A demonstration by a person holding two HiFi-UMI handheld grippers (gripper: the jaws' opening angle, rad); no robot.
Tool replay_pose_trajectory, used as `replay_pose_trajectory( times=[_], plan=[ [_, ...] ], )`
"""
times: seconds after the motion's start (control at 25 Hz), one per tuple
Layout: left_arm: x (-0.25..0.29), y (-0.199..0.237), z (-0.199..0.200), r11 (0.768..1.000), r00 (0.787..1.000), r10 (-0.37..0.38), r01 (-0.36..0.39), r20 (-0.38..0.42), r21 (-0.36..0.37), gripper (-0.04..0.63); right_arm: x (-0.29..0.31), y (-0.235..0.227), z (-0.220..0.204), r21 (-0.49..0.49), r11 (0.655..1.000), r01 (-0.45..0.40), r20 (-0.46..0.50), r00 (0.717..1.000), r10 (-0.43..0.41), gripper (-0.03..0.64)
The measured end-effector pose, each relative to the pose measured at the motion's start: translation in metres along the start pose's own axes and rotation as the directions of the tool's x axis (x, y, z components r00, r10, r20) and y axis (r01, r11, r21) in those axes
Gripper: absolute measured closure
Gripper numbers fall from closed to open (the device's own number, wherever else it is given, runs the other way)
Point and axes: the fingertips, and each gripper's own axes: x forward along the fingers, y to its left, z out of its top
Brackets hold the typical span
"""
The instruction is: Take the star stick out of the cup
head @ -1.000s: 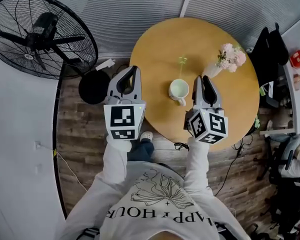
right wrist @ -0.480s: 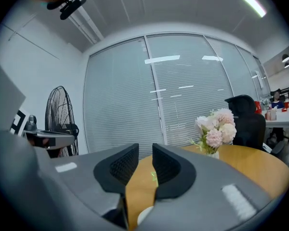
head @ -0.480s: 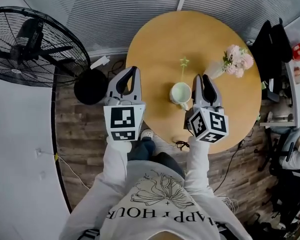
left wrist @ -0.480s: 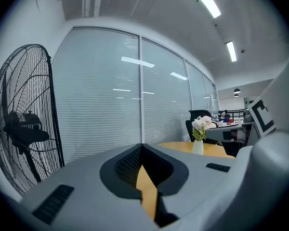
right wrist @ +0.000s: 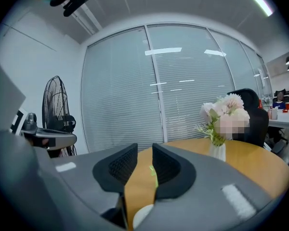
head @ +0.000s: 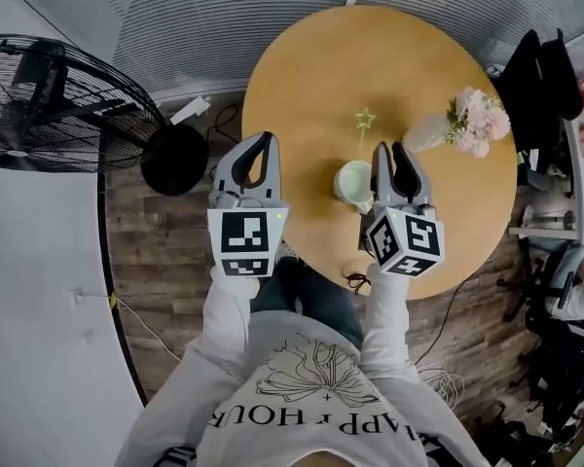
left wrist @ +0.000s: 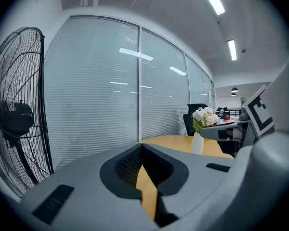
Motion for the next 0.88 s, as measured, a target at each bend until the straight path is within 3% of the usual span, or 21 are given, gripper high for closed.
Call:
replay_pose_trajectory(
  times=[0.88],
  plan=[
    [0.053, -0.007, -0.052, 0.999, 0.99, 0.018, -0.022, -0.143, -0.023, 0.589, 0.057, -0.027, -0.061, 0.034, 0.998, -0.05, -0.165, 0.985, 0.055, 0.508]
  ],
)
